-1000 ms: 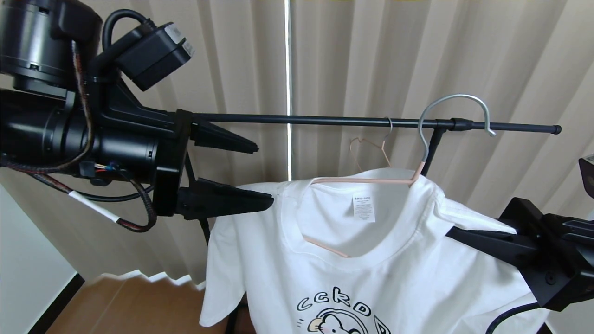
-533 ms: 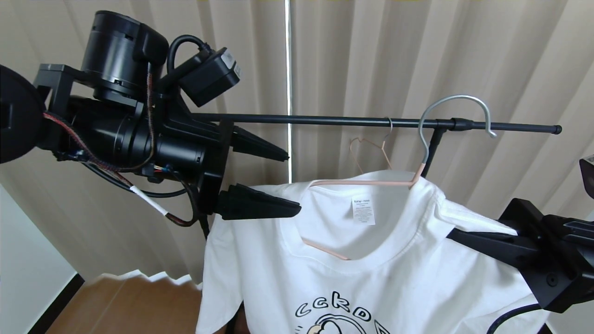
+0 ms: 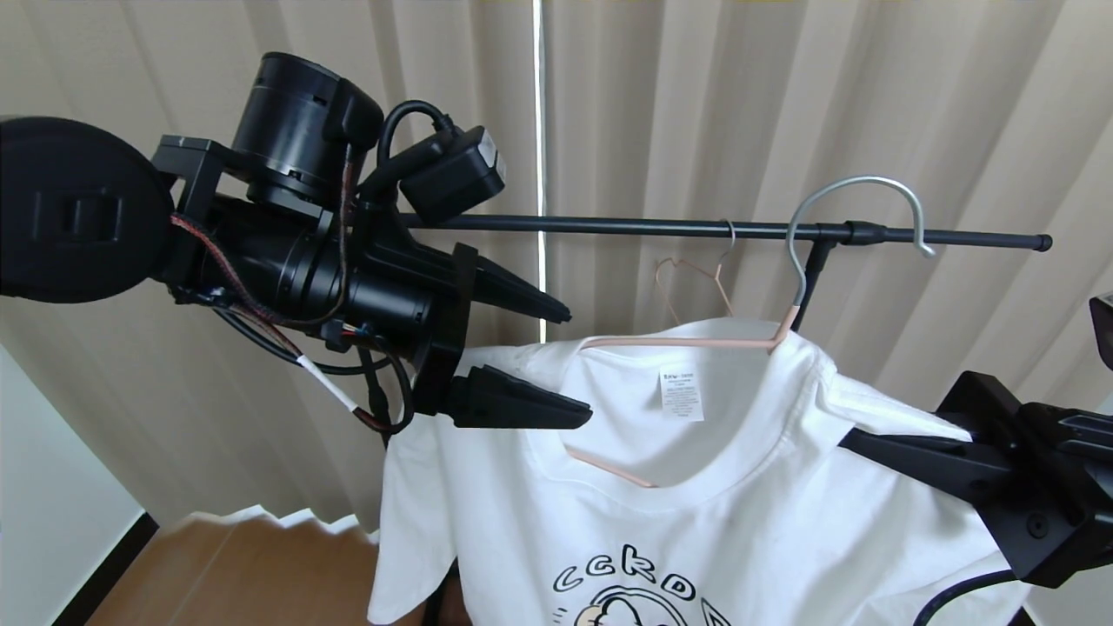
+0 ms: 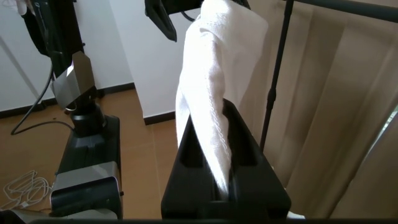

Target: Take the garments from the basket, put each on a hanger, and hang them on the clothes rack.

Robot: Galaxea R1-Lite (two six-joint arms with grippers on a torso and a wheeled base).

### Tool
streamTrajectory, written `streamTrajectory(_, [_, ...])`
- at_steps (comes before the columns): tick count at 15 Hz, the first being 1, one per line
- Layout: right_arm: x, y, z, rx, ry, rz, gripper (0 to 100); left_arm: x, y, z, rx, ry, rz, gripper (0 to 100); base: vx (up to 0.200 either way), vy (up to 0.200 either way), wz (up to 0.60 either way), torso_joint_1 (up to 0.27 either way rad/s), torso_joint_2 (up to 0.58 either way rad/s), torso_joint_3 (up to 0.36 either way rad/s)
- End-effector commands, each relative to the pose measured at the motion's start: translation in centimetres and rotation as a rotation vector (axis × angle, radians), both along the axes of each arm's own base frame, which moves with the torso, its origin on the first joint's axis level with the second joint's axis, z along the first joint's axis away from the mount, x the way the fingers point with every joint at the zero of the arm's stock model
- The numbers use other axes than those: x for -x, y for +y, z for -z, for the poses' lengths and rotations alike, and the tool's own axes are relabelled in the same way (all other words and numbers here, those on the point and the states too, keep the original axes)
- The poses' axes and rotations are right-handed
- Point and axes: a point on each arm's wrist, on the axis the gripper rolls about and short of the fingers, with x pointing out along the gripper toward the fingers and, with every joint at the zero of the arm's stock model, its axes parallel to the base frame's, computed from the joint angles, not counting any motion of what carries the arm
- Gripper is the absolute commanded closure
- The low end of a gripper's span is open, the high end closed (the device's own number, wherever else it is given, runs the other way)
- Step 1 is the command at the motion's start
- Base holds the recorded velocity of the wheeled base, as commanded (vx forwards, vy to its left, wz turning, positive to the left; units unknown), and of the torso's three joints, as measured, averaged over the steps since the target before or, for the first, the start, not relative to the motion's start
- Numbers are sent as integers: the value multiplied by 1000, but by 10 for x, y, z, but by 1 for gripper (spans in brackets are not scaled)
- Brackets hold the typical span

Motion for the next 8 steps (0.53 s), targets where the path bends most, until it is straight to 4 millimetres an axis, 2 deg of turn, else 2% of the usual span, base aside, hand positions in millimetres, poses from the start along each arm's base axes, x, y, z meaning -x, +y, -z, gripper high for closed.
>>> streamTrajectory(1, [0, 0, 0, -1, -2, -1, 100, -2, -5, 4, -9, 7, 11, 0, 0, 0, 0, 0, 0, 0])
streamTrajectory(8, [2, 0, -2, -3, -13, -4, 100, 0, -10, 9, -24, 19, 19, 0, 0, 0, 0, 0, 0, 0])
